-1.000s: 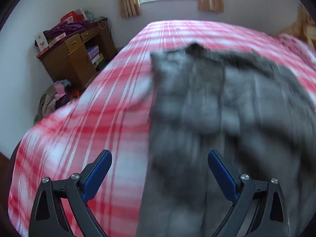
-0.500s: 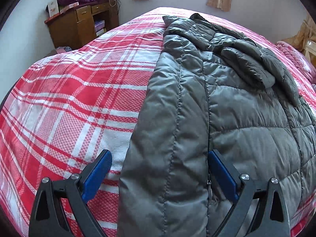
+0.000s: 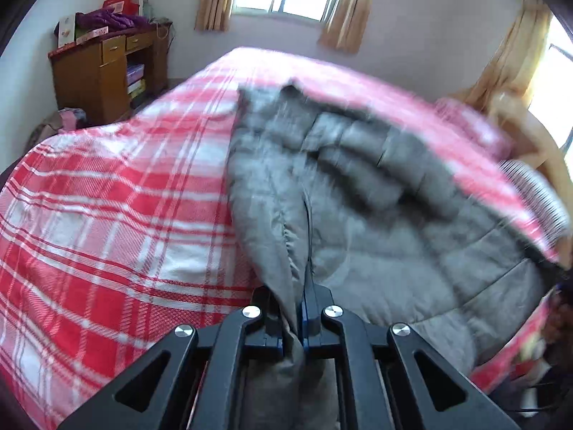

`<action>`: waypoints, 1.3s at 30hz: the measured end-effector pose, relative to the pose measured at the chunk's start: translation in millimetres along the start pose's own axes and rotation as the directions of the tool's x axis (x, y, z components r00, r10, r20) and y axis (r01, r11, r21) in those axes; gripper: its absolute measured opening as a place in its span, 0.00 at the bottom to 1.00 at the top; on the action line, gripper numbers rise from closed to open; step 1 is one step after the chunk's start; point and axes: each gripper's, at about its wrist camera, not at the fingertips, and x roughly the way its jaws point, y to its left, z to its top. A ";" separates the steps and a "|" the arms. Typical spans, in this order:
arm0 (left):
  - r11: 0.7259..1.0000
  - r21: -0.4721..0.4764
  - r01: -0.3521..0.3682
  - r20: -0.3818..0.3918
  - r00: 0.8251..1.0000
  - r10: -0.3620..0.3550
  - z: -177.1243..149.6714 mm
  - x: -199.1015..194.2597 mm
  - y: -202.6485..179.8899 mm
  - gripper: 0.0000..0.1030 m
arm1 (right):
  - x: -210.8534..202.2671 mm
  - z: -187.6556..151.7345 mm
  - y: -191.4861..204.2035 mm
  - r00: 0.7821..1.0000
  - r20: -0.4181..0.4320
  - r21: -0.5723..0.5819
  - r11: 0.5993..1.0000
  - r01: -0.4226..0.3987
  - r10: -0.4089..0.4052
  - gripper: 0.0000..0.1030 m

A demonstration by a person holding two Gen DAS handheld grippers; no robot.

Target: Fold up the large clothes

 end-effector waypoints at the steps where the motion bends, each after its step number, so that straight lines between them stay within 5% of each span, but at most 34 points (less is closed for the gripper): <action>1: 0.999 -0.011 0.035 0.021 0.999 -0.035 4.2 -15.2 -1.5 0.05 | -16.0 4.9 3.0 0.999 0.029 0.001 1.000 -0.014 0.014 0.08; 6: 0.979 0.002 0.205 0.157 0.967 -0.203 33.6 -117.3 -23.1 0.05 | -103.8 32.0 26.8 0.978 0.183 -0.029 0.995 -0.098 0.102 0.08; 9: 0.985 0.056 0.166 0.193 0.966 -0.174 57.5 -137.2 -36.0 0.05 | -154.8 51.7 45.6 0.940 0.310 -0.079 0.989 -0.124 0.142 0.08; 12: 0.990 0.043 0.136 0.180 0.973 -0.141 93.1 -104.2 -26.0 0.05 | -162.4 76.8 52.0 0.916 0.380 -0.107 0.990 -0.095 0.130 0.08; 19: 1.000 -0.001 -0.028 0.060 0.998 0.028 136.4 53.9 11.5 0.10 | -13.7 147.7 24.6 0.962 0.274 -0.031 0.999 0.022 -0.013 0.08; 24: 0.989 -0.145 -0.038 -0.022 0.999 0.035 147.9 111.3 45.6 0.18 | 96.3 174.4 -2.7 0.986 0.136 0.002 0.995 0.102 -0.101 0.12; 25: 0.985 -0.170 -0.027 -0.023 0.999 0.024 148.8 112.9 50.8 0.19 | 110.3 176.6 -10.5 0.987 0.121 0.021 0.995 0.100 -0.101 0.16; 27: 0.979 -0.205 0.002 -0.019 1.000 -0.006 152.9 113.5 59.3 0.20 | 127.4 175.7 -27.2 0.988 0.090 0.065 0.991 0.118 -0.124 0.56; 28: 0.975 -0.220 0.023 0.001 1.000 -0.023 155.0 111.5 64.0 0.21 | 130.3 174.2 -34.5 0.984 0.097 0.087 0.986 0.143 -0.152 0.66; 29: 0.973 -0.227 0.035 0.022 0.999 -0.030 156.8 109.5 65.8 0.23 | 133.4 172.4 -42.5 0.979 0.112 0.108 0.981 0.160 -0.172 0.71; 31: 0.976 -0.218 -0.023 0.057 0.998 0.036 163.9 101.0 62.0 0.43 | 136.1 168.9 -48.9 0.978 0.108 0.109 0.980 0.164 -0.176 0.71; 34: 0.962 -0.172 -0.213 0.204 0.947 0.246 172.4 78.2 47.5 0.89 | 145.2 163.9 -45.5 0.972 0.085 0.061 0.974 0.216 -0.221 0.71; 36: 0.955 -0.160 -0.249 0.269 0.920 0.285 170.9 68.0 36.0 0.92 | 150.2 159.1 -45.9 0.968 0.070 0.047 0.970 0.237 -0.240 0.71; 39: 0.925 -0.133 -0.357 0.254 0.889 0.380 169.2 72.9 15.5 0.92 | 143.1 158.1 -48.8 0.952 0.098 0.068 0.956 0.285 -0.291 0.80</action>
